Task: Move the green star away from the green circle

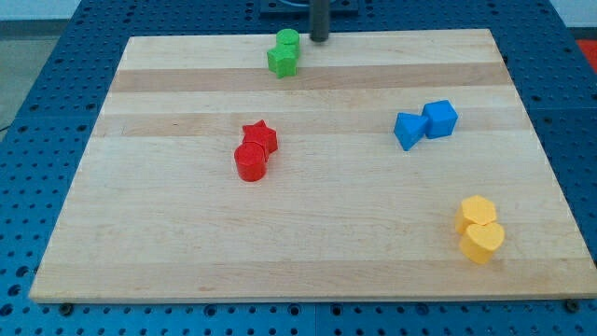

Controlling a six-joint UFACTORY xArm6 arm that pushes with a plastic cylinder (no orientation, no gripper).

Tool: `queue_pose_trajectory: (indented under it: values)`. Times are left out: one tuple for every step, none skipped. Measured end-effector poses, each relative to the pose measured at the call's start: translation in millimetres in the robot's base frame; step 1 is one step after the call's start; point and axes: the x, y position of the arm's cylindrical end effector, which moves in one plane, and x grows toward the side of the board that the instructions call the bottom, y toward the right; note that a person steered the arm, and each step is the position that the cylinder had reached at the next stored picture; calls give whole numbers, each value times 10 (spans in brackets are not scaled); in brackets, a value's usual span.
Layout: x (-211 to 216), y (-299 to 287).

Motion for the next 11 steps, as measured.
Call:
queue_pose_trajectory:
  values:
    - [417, -171]
    - [884, -372]
    - [1080, -678]
    - [1228, -1263]
    - [1094, -1106]
    - [872, -1099]
    - [943, -1459]
    - [1391, -1776]
    - [1717, -2006]
    - [1337, -2000]
    - [1094, -2027]
